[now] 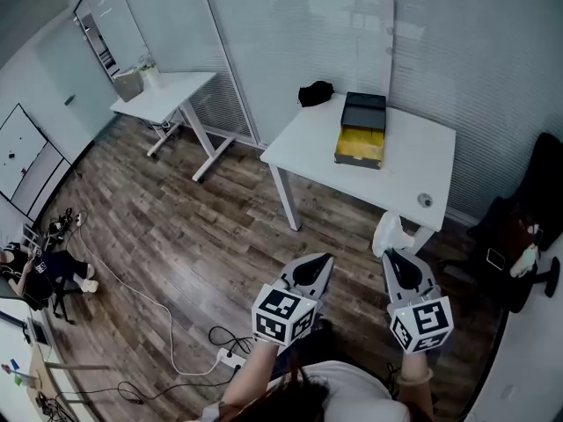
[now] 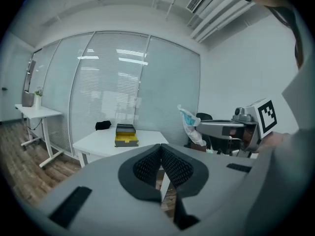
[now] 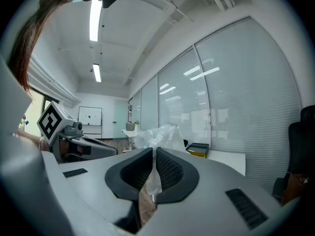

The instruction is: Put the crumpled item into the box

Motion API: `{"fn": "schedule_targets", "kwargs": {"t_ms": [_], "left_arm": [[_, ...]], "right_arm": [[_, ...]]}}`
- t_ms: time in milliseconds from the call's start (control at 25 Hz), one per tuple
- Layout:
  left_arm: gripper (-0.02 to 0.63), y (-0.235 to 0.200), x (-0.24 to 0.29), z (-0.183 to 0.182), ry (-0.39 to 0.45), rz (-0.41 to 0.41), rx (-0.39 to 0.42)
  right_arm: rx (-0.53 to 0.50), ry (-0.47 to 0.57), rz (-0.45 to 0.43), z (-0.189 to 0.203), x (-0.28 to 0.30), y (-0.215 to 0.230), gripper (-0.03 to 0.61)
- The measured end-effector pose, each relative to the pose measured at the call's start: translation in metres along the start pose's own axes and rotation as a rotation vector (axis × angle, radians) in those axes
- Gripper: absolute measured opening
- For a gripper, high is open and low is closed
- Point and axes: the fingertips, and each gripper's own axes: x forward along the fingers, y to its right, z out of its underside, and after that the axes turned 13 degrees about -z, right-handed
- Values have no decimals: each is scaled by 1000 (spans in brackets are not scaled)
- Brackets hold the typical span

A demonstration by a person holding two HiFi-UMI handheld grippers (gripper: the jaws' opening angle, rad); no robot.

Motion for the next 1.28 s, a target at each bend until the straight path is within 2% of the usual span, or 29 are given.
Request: {"fn": "schedule_targets", "kwargs": {"t_ms": [920, 1280], "left_arm": [[18, -70, 99, -31, 23, 96, 7], [18, -92, 125, -33, 14, 95, -14]], "right_arm": [[-51, -39, 84, -15, 106, 62, 43], [-15, -35, 106, -13, 127, 85, 43]]}}
